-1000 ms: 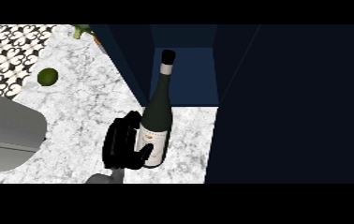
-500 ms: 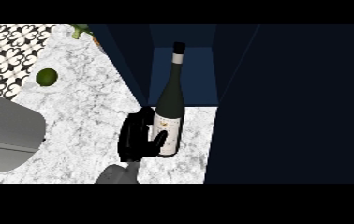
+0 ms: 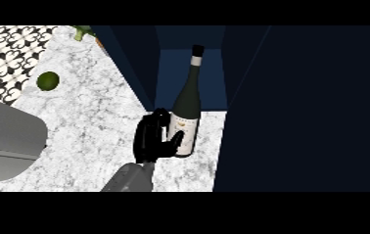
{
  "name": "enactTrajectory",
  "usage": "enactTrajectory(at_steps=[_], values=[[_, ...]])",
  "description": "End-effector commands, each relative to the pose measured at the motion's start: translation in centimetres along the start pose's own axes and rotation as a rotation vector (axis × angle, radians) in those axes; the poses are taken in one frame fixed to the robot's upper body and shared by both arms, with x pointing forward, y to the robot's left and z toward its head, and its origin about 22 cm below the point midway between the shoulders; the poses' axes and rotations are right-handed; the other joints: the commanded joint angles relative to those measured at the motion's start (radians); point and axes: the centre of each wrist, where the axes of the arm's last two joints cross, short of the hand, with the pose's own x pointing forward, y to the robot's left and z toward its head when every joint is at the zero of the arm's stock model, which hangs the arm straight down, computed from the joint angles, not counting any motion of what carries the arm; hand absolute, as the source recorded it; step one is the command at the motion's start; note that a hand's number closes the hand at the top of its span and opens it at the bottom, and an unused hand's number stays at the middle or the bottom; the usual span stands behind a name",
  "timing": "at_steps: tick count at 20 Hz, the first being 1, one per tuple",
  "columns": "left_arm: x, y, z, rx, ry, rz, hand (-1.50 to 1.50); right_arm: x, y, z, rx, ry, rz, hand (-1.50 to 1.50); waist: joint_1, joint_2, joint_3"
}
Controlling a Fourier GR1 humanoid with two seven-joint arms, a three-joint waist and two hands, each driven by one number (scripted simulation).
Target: Pick up the wine, place it into the cabinet and close the cabinet
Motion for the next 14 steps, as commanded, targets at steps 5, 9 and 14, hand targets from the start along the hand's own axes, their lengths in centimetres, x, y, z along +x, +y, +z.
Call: enactTrajectory(at_steps=[5, 9, 14], values=[[-0.1, -3.5, -2.2, -0.021, -0.028, -0.014, 1.50, 0.0, -0.7, 0.6, 0.005, -0.022, -0.014, -1.50, -0.005, 0.000, 0.000], [0.7, -3.7, -5.1, 0.009, -0.040, -0.038, 1.50, 1.5, -0.5, 1.0, 0.023, -0.035, -0.020, -1.50, -0.013, 0.001, 0.000], [1.1, -2.4, -7.2, 0.034, -0.025, -0.007, 1.50, 0.0, -0.6, 1.6, 0.006, -0.038, -0.033, -1.50, -0.012, 0.002, 0.000]])
